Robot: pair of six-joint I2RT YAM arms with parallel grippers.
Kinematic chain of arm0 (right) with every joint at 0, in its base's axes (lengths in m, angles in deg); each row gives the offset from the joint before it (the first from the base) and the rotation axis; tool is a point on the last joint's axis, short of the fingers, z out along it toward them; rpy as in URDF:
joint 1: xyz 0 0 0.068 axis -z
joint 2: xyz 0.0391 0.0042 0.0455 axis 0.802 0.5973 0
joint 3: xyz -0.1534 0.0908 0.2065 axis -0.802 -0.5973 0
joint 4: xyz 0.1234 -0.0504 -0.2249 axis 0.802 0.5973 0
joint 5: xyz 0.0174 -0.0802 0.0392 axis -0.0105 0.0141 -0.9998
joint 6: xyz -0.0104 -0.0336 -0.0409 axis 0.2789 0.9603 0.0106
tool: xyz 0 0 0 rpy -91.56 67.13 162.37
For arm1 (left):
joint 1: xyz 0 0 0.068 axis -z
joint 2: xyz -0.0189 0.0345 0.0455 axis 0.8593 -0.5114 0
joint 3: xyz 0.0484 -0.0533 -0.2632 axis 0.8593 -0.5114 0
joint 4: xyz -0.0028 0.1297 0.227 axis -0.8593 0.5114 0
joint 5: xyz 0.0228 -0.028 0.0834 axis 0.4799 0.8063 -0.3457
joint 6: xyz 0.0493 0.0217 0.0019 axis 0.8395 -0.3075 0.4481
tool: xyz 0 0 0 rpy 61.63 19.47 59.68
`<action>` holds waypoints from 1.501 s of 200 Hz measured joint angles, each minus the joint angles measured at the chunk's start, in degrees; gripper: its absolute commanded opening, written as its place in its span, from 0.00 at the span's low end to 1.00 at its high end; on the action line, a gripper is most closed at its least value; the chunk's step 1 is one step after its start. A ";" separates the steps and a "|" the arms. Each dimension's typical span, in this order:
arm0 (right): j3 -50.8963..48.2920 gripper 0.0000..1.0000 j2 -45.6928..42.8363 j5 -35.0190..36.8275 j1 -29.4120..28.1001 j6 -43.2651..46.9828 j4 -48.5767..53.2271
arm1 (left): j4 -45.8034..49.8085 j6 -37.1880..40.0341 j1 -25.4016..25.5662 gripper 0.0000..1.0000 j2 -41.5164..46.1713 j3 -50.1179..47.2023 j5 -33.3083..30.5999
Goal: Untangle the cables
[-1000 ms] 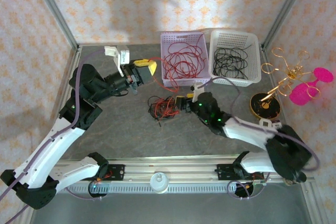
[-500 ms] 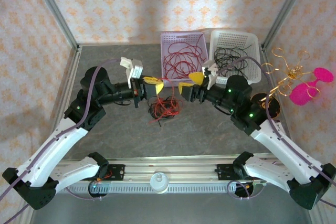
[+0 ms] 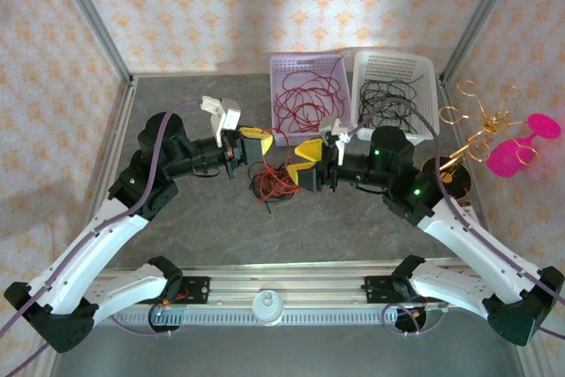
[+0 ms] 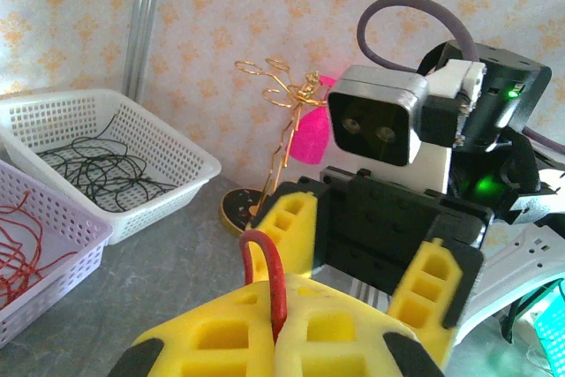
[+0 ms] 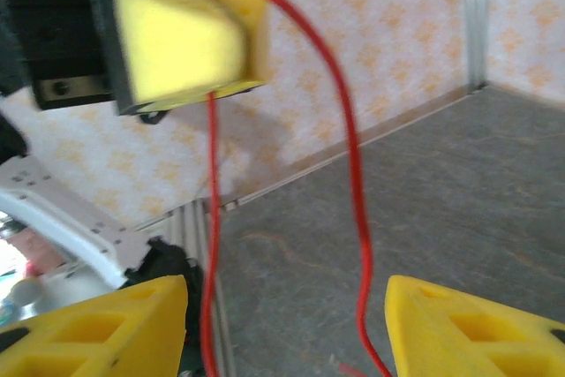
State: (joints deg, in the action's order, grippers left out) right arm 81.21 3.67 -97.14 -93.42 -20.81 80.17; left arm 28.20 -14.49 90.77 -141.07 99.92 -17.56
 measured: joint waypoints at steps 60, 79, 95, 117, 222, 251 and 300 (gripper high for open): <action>0.00 0.54 5.86 9.42 -2.05 -1.18 -6.21 | -0.02 -0.70 0.00 0.00 0.00 -0.09 0.17; -0.26 0.44 8.41 9.42 -3.43 -1.75 -8.13 | -0.02 -1.25 0.00 0.00 0.00 -0.11 0.15; -1.11 0.32 8.90 10.45 -3.52 -2.16 -9.81 | -0.02 -1.49 0.00 0.00 0.00 -0.11 0.17; -1.40 0.17 8.94 15.72 -3.58 -2.36 -11.41 | 0.02 -1.49 0.00 0.00 0.00 -0.11 0.17; 4.70 0.07 12.50 43.76 -4.68 16.90 -11.26 | 6.43 1.18 0.00 0.00 -0.63 -4.02 -5.57; 7.58 0.07 15.45 46.18 -4.87 21.44 -10.54 | 6.34 1.73 0.00 0.15 -0.96 -4.85 -6.93; 17.68 0.00 20.63 51.56 -2.21 25.31 -8.52 | 5.51 1.51 0.00 0.65 -0.87 -10.27 -8.68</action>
State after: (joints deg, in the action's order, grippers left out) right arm 98.89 24.31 -45.58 -95.63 4.50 71.64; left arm 33.70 -12.98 90.77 -141.94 89.65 -26.23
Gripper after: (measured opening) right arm 0.057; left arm 0.630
